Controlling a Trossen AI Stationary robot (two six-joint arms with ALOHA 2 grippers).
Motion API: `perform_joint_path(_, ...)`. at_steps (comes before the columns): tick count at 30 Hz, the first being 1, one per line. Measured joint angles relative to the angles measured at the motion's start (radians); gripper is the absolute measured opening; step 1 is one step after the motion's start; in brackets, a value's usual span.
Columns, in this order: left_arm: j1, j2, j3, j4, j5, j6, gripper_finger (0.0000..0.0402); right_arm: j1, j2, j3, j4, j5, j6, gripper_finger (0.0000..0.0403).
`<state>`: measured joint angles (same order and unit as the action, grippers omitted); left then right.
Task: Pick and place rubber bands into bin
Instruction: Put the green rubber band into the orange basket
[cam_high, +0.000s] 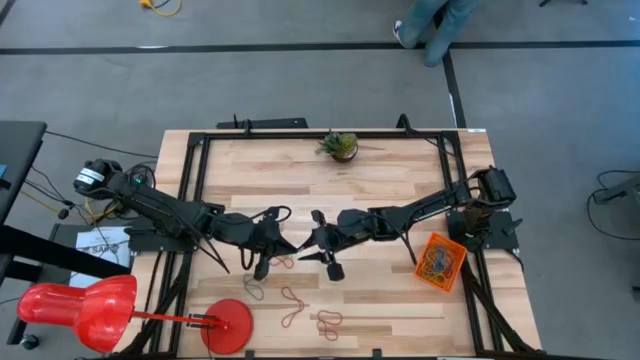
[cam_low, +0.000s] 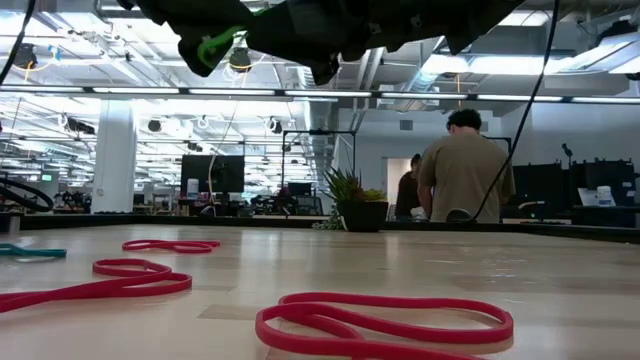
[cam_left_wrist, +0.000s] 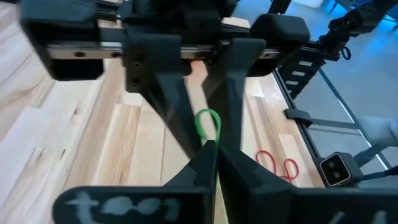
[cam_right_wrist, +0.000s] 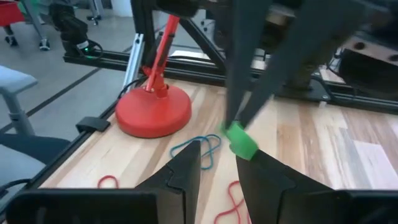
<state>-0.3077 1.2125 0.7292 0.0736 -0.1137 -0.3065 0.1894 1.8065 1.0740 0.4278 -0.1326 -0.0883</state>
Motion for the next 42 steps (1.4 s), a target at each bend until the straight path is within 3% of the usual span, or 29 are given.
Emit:
perform_joint_path(15, 0.0, 0.0, 0.0, -0.024, 0.053, -0.003, 0.0, -0.017, 0.0, 0.0, 0.0, 0.003, 0.009, 0.0098)
perform_joint_path(23, 0.0, 0.0, 0.0, -0.063, -0.057, -0.011, 0.0, -0.018, 0.0, 0.0, -0.001, 0.004, 0.009, 0.0095)
perform_joint_path(32, 0.0, 0.0, 0.0, -0.062, -0.066, -0.011, 0.0, -0.029, 0.0, 0.0, -0.067, 0.103, 0.018, 0.0007)
perform_joint_path(42, 0.011, 0.093, 0.001, -0.122, -0.174, -0.024, 0.0025, -0.056, 0.0, 0.0, -0.108, 0.139, 0.063, 0.0006)
